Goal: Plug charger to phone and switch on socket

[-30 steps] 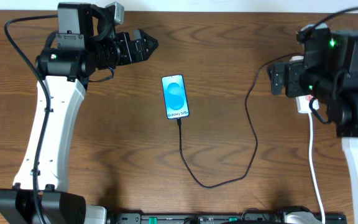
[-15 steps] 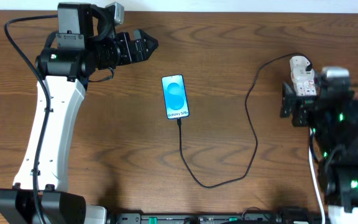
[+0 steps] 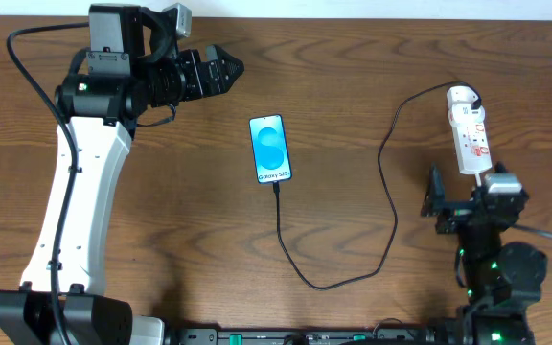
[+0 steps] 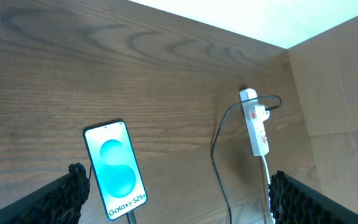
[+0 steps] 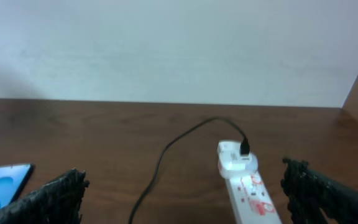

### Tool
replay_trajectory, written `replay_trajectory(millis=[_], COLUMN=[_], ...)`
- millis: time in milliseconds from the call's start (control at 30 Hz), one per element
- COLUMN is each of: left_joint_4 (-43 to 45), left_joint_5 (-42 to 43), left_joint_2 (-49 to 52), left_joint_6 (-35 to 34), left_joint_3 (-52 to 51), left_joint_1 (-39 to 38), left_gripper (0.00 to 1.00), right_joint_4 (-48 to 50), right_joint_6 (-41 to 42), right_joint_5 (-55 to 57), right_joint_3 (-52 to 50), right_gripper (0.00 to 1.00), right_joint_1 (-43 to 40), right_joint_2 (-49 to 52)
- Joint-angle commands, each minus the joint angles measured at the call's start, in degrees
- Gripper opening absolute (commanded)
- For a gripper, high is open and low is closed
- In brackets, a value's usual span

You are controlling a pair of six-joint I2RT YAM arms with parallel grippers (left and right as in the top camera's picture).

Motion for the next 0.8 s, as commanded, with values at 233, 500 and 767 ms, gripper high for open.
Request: replay_trajectory(millis=[233, 500, 767], left_joint_4=[0.0, 0.0, 0.0], left_joint_5=[-0.3, -0.3, -0.3], left_joint_2=[-0.5, -0.5, -0.5], left_joint_6=[0.5, 0.5, 0.5], left_joint_3=[0.6, 0.6, 0.6], left_joint_1=[0.1, 0.1, 0.1], left_gripper=[0.93, 0.93, 0.93], right_joint_4=[4.2, 2.5, -0.7], right_joint_6=[-0.4, -0.4, -0.4], right_joint_5=[-0.3, -0.3, 0.2], right_joint_3=[-11.7, -17.2, -18.5], right_gripper=[0.99, 0.99, 0.99], right_joint_1=[-0.4, 0.5, 0.8], right_joint_2=[-11.4, -19.8, -20.2])
